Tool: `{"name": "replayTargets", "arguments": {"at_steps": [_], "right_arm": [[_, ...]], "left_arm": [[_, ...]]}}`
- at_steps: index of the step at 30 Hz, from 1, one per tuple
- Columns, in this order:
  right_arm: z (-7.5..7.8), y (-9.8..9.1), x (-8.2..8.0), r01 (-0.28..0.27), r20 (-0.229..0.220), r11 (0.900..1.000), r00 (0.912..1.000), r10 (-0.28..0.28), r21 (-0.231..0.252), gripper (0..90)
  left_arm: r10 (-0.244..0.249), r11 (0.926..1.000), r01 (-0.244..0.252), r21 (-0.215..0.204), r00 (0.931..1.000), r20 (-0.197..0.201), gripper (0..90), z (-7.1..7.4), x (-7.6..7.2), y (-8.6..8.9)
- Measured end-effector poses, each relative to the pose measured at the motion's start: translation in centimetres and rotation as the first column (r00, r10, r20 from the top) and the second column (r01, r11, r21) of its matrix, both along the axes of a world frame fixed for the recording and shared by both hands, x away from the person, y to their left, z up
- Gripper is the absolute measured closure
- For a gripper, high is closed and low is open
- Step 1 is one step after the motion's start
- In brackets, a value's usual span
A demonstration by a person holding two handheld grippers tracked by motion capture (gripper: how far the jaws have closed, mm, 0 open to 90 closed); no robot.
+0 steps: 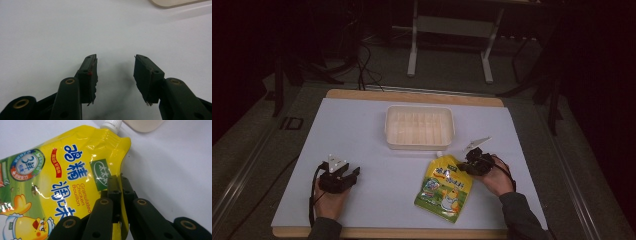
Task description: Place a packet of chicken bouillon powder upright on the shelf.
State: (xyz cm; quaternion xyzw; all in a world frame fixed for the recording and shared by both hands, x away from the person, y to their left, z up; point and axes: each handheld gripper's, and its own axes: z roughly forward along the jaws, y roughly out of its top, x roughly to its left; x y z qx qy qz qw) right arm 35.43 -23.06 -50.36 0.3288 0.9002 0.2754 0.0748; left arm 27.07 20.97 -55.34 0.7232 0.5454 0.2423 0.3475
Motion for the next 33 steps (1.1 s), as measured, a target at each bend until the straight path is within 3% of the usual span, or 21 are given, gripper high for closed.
{"name": "replayTargets", "arguments": {"at_steps": [19, 23, 33], "right_arm": [[3.4, -0.3, -1.0, 0.008, 0.015, 0.9963, 0.9998, -0.010, 0.085, 90.0], [4.4, -0.2, -1.5, -0.009, 0.030, 0.9960, 0.9995, 0.006, 0.088, 90.0], [7.0, 0.1, -2.3, -0.086, 0.067, 0.9796, 0.9949, 0.075, 0.182, 90.0]], "left_arm": [[0.000, 1.0000, 0.000, 0.003, 1.0000, 0.001, 53.9, 0.0, 0.0, 0.0], [0.002, 1.0000, -0.002, 0.001, 1.0000, 0.001, 53.9, 0.0, 0.0, 0.0], [0.005, 1.0000, -0.005, -0.002, 1.0000, 0.003, 53.9, 0.0, 0.0, 0.0]]}}
